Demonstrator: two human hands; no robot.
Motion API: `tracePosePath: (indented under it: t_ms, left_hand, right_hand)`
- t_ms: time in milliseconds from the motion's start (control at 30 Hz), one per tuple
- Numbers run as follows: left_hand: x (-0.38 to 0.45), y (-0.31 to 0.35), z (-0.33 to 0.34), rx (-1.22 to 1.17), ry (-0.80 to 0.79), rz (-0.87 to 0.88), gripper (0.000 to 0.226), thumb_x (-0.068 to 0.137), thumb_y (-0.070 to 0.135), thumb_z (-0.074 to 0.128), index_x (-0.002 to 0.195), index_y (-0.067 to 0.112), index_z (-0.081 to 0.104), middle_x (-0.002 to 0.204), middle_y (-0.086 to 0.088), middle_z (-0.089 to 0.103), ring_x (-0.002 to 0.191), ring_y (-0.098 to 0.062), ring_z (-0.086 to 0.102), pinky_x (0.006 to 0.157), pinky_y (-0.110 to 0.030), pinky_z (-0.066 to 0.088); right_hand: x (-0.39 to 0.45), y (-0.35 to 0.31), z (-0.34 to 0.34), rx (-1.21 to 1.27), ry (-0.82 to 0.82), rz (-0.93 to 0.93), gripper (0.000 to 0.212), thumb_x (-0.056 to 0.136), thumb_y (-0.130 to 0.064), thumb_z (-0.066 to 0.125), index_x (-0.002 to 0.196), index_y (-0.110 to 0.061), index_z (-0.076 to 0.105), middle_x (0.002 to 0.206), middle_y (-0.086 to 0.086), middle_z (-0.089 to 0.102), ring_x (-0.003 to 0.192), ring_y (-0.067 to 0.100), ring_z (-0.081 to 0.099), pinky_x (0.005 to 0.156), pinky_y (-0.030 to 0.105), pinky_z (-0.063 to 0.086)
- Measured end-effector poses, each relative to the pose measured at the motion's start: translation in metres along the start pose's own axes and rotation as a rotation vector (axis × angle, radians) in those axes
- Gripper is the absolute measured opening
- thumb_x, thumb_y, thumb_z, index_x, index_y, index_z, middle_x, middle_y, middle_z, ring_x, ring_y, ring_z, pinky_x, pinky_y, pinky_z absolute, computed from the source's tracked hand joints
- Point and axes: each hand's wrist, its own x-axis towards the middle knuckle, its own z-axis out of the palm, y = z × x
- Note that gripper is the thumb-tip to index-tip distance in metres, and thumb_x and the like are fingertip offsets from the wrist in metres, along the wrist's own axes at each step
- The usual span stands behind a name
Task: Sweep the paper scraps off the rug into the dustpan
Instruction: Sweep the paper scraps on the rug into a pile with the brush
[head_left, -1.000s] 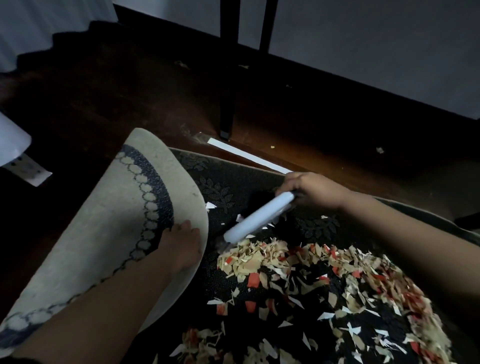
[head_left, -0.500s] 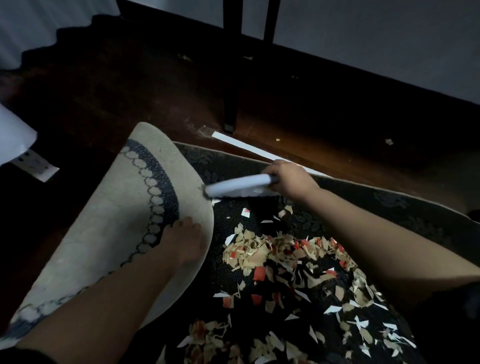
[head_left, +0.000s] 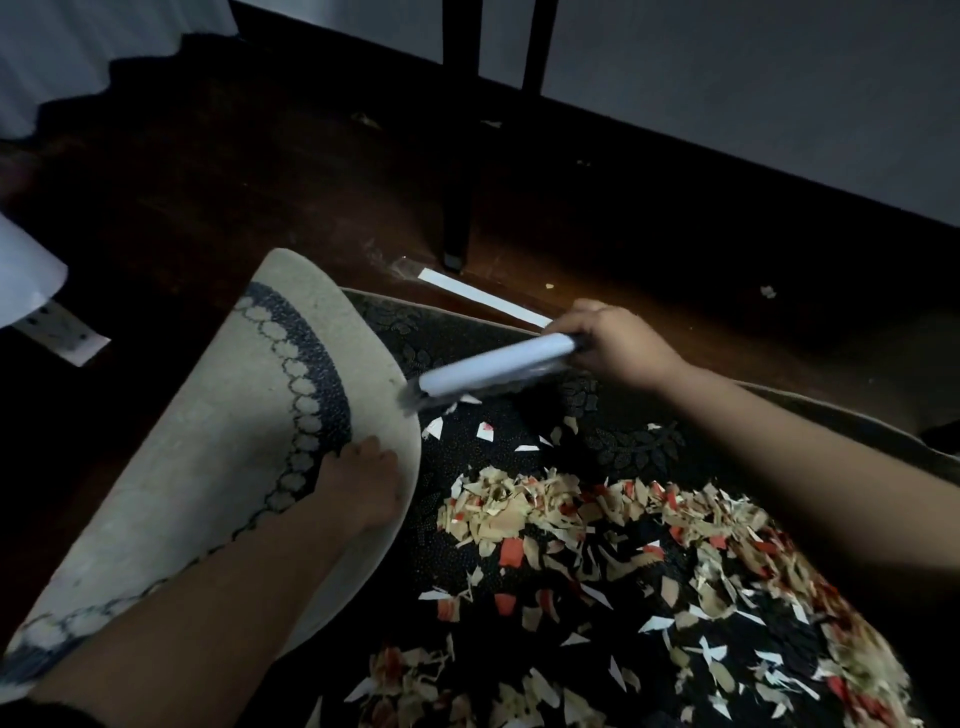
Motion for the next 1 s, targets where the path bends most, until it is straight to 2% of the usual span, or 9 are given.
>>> tracePosePath:
  t_ms: [100,267,433,500,633,733,800,900,1000]
  left_hand:
    - [0.0,0.001,0.0,0.01,0.006,0.0,0.048,0.095,0.044,0.041,0.132,0.013,0.04,0.143,-0.011,0.03,0.127,-0.032,0.04,0.101,-0.039,0.037]
    - [-0.001,-0.002,0.002,0.017,0.012,0.002,0.049,0.097,0.043,0.038,0.135,0.012,0.039,0.142,-0.013,0.031,0.126,-0.033,0.042,0.101,-0.039,0.038]
    - [-0.003,0.004,0.004,-0.033,0.009,-0.025,0.052,0.095,0.042,0.042,0.136,0.011,0.039,0.144,-0.011,0.031,0.128,-0.031,0.041,0.103,-0.039,0.038]
    - [-0.004,0.006,0.003,-0.096,-0.036,-0.036,0.055,0.093,0.042,0.046,0.138,0.012,0.037,0.145,-0.009,0.029,0.131,-0.031,0.037,0.105,-0.039,0.036]
    - [-0.007,0.011,0.006,-0.192,-0.079,-0.069,0.054,0.09,0.042,0.048,0.136,0.014,0.038,0.144,-0.009,0.031,0.134,-0.03,0.035,0.107,-0.039,0.036]
    - [-0.007,0.015,0.007,-0.219,-0.088,-0.086,0.052,0.089,0.04,0.05,0.134,0.015,0.039,0.142,-0.008,0.032,0.133,-0.03,0.035,0.106,-0.039,0.037]
    - [-0.006,0.016,0.008,-0.216,-0.075,-0.08,0.052,0.089,0.04,0.05,0.133,0.015,0.039,0.141,-0.009,0.033,0.132,-0.03,0.036,0.106,-0.04,0.037]
    - [-0.006,0.015,0.014,-0.206,-0.071,-0.077,0.054,0.089,0.043,0.05,0.133,0.014,0.039,0.141,-0.01,0.033,0.132,-0.03,0.035,0.105,-0.04,0.038]
    - [-0.005,0.013,0.018,-0.201,-0.084,-0.068,0.055,0.09,0.045,0.048,0.134,0.013,0.036,0.141,-0.01,0.031,0.134,-0.031,0.032,0.104,-0.041,0.038]
  right_hand:
    - [0.009,-0.011,0.032,-0.02,0.061,0.07,0.034,0.082,-0.009,0.068,0.114,-0.02,0.066,0.108,0.001,0.058,0.1,0.022,0.056,0.087,0.039,0.049]
    - [-0.007,-0.003,0.041,-0.026,-0.165,-0.013,0.036,0.084,-0.013,0.067,0.119,-0.018,0.064,0.114,0.001,0.058,0.105,0.019,0.055,0.09,0.03,0.044]
    - [-0.027,0.014,0.019,-0.061,-0.289,-0.095,0.033,0.082,-0.01,0.068,0.115,-0.019,0.066,0.11,-0.002,0.059,0.103,0.014,0.055,0.092,0.035,0.047]
    - [-0.034,0.019,0.006,-0.036,-0.238,-0.093,0.033,0.082,-0.009,0.068,0.113,-0.018,0.067,0.111,-0.002,0.06,0.104,0.015,0.055,0.092,0.035,0.047]
    - [-0.035,0.009,-0.004,0.023,-0.031,-0.007,0.034,0.082,-0.006,0.067,0.114,-0.017,0.066,0.108,0.001,0.06,0.099,0.019,0.057,0.087,0.033,0.05]
    - [-0.021,-0.004,0.009,-0.091,0.098,0.085,0.035,0.083,-0.012,0.067,0.116,-0.022,0.064,0.105,0.0,0.059,0.096,0.022,0.057,0.079,0.04,0.053]
    - [-0.016,-0.007,0.023,-0.168,0.105,0.157,0.035,0.086,-0.013,0.064,0.119,-0.024,0.062,0.107,0.001,0.058,0.097,0.024,0.058,0.076,0.043,0.053]
    - [-0.024,-0.003,0.04,-0.159,-0.01,0.22,0.037,0.087,-0.017,0.062,0.123,-0.025,0.059,0.115,0.0,0.058,0.104,0.024,0.057,0.083,0.041,0.052]
    - [-0.042,0.005,0.043,-0.122,-0.161,0.124,0.036,0.087,-0.019,0.063,0.122,-0.025,0.06,0.118,-0.003,0.058,0.105,0.02,0.057,0.087,0.036,0.05]
